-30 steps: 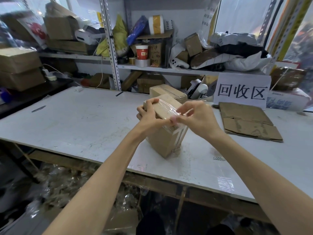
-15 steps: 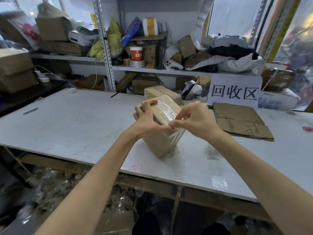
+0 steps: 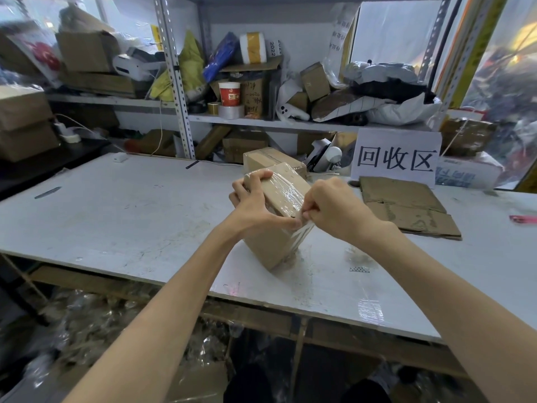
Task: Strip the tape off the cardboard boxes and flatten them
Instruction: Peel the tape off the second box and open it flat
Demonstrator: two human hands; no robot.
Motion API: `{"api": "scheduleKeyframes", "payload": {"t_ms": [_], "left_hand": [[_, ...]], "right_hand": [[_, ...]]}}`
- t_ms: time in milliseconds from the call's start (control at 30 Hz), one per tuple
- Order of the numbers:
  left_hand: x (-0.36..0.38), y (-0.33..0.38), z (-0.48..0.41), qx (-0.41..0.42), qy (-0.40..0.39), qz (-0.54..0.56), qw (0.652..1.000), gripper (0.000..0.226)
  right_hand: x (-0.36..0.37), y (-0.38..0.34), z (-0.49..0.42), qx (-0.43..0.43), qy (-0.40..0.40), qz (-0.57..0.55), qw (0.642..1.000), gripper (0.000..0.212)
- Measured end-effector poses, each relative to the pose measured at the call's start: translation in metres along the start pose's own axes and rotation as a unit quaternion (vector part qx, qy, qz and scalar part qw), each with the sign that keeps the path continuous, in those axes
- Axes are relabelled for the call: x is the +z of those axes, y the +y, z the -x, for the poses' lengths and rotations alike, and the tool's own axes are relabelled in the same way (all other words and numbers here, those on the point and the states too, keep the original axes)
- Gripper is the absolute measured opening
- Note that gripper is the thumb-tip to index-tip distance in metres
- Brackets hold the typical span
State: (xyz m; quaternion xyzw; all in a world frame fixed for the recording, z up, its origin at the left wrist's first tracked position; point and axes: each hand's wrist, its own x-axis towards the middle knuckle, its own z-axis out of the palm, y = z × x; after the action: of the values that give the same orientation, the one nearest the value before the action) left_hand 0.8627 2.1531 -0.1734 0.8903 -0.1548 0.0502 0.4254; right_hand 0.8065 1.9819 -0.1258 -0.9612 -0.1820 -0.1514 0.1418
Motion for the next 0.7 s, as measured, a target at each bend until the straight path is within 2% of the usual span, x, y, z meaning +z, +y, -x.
{"api": "scheduleKeyframes", "payload": {"t_ms": [200,333,433,467,533,633,700], "left_hand": [[0.002,-0.001,0.000,-0.004,0.007,0.000,1.000,0.104],[0.006,0.001,0.000,0.002,0.013,-0.009,1.000,0.106],[0.005,0.000,0.000,-0.002,0.016,0.006,1.000,0.104],[0.005,-0.001,0.000,-0.004,0.015,0.005,1.000,0.104],[0.005,0.000,-0.001,-0.007,0.012,-0.003,1.000,0.105],[0.005,0.003,-0.001,-0.014,0.012,0.002,1.000,0.107],[0.006,0.002,-0.001,-0.021,0.017,0.016,1.000,0.107]], "right_hand": [[-0.004,0.005,0.005,-0.028,0.007,-0.045,0.999,0.009],[0.006,0.013,0.014,-0.033,0.055,-0.029,0.998,0.013],[0.014,0.017,0.019,0.006,0.114,-0.071,0.991,0.009],[0.016,0.017,0.022,0.029,0.119,-0.079,0.989,0.016],[0.019,0.018,0.024,0.055,0.113,-0.082,0.989,0.030],[0.019,0.019,0.023,0.071,0.093,-0.148,0.982,0.019],[0.020,0.020,0.021,0.092,0.052,-0.210,0.972,0.014]]}}
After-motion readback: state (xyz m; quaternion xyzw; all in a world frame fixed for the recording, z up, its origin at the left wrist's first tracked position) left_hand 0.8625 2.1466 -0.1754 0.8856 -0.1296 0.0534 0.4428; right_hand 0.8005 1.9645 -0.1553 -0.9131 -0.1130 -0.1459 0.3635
